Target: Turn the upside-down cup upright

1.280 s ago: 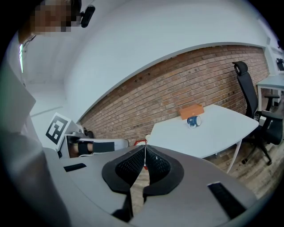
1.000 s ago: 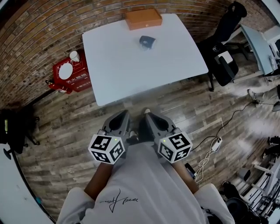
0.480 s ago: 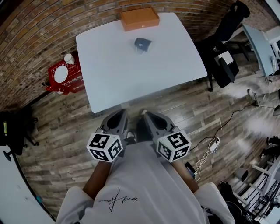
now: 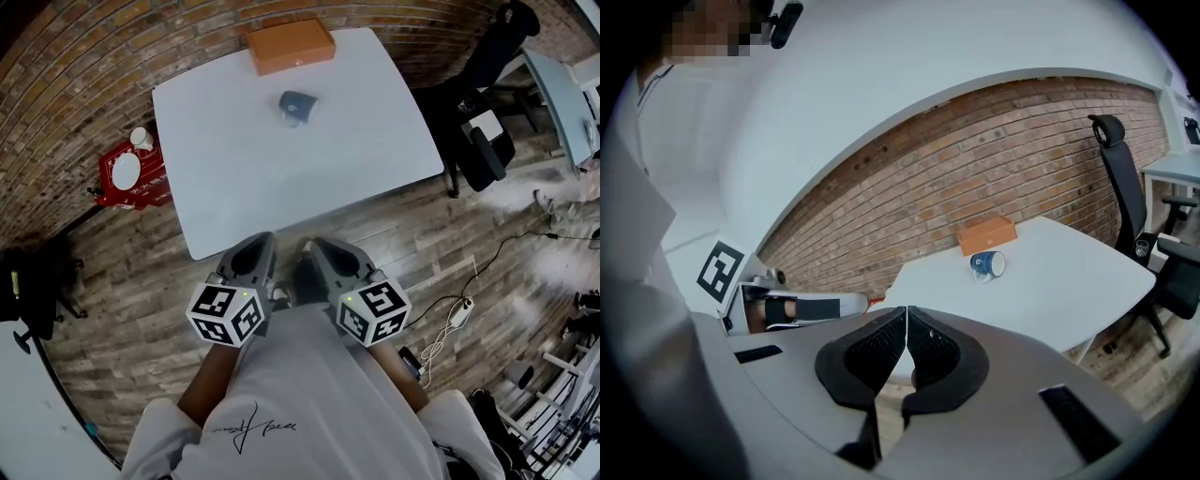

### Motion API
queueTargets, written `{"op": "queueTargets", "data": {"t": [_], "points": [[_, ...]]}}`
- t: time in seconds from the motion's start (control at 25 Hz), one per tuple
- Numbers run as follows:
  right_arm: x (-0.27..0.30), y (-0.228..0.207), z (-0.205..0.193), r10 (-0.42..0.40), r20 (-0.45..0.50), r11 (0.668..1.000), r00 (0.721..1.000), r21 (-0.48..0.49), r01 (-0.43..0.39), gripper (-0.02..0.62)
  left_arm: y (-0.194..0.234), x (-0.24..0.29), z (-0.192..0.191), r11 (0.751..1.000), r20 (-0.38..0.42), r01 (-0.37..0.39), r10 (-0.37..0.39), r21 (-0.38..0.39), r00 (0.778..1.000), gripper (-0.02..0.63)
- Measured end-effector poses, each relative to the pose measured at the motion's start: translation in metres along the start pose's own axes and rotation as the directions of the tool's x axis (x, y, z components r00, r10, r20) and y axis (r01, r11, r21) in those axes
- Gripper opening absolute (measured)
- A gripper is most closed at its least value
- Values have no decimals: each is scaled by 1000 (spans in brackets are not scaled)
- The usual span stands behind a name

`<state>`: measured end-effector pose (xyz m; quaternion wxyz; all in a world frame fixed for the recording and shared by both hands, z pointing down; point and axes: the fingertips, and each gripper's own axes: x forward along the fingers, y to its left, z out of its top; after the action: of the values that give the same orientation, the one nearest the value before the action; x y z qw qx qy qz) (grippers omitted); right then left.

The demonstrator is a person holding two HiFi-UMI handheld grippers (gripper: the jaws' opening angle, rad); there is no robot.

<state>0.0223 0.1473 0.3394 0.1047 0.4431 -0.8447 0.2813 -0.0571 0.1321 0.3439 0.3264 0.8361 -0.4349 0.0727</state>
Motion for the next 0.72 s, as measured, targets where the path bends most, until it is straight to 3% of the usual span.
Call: {"op": "queueTargets", "data": {"t": [0.2, 0.72], "points": [[5, -17, 14, -3, 16, 1000, 1000, -1, 3, 20, -12, 20, 16, 996, -6, 12, -11, 88, 1000, 11], [18, -46, 42, 54, 40, 998, 998, -13, -54, 21, -24, 54, 35, 997, 15, -5, 4, 76, 1000, 11]]}}
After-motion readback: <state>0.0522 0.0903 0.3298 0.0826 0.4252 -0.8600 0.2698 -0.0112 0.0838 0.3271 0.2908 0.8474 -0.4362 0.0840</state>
